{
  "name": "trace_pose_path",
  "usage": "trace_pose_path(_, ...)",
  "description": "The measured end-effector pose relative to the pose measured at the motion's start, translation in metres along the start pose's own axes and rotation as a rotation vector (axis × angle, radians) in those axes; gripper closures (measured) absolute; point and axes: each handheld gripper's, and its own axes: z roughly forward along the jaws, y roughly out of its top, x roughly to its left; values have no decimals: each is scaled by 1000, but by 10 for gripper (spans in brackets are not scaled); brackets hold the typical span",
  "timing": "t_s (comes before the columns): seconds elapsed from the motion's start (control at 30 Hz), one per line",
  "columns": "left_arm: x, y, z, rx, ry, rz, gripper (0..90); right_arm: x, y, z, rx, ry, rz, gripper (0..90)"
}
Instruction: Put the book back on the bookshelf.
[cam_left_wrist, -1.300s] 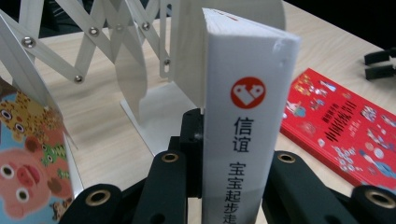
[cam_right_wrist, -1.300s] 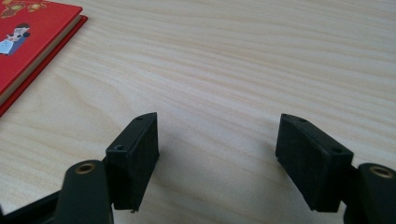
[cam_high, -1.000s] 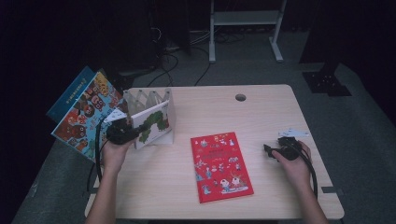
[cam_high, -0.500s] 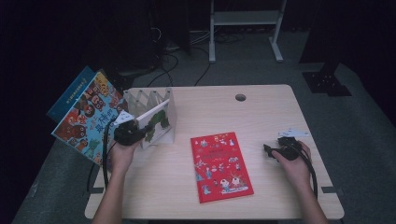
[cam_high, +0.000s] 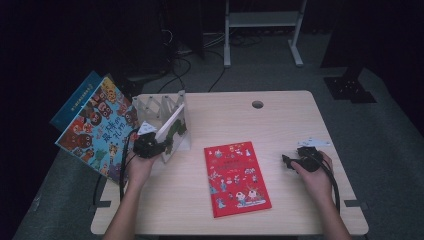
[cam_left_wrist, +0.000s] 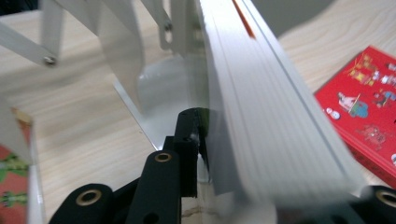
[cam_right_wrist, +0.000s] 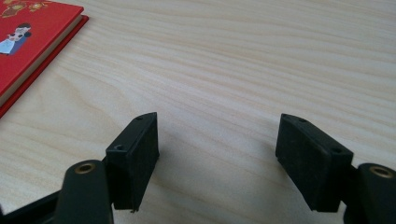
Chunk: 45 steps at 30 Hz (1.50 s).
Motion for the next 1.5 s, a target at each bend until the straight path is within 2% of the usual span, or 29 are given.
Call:
trace_pose_path(0.1, -6, 2, 5, 6, 5, 12, 671, 0, 0, 0, 0, 0, 0, 288)
trace_pose_path(0.23, -9, 3, 8, 20, -37, 3, 566, 0, 0, 0, 0, 0, -1, 288)
trace_pose_path(0.37, -12, 1, 6, 52, -28, 36, 460, 0, 0, 0, 0, 0, -1, 289)
trace_pose_path(0.57, -12, -11, -12, 93, -28, 104, 401, 0, 0, 0, 0, 3, -3, 288)
trace_pose_path(0.67, -8, -18, -21, 110, -46, 116, 418, 0, 0, 0, 1, 4, -2, 289)
trace_pose_path(0.83, 0, -21, -33, 102, -103, 148, 494, 0, 0, 0, 1, 5, -2, 288)
trace_pose_path(0.97, 4, -21, -37, 109, -115, 161, 581, 1, 0, 0, 1, 6, -3, 288)
trace_pose_path(1.1, 4, -23, -33, 129, -131, 179, 670, 1, 0, 0, 1, 6, -3, 288)
trace_pose_path(1.33, -2, -22, -22, 163, -155, 186, 773, 1, 0, 0, 1, 6, -3, 288)
trace_pose_path(1.5, -12, -18, -16, 156, -170, 192, 777, 1, 0, 0, 1, 6, -3, 288)
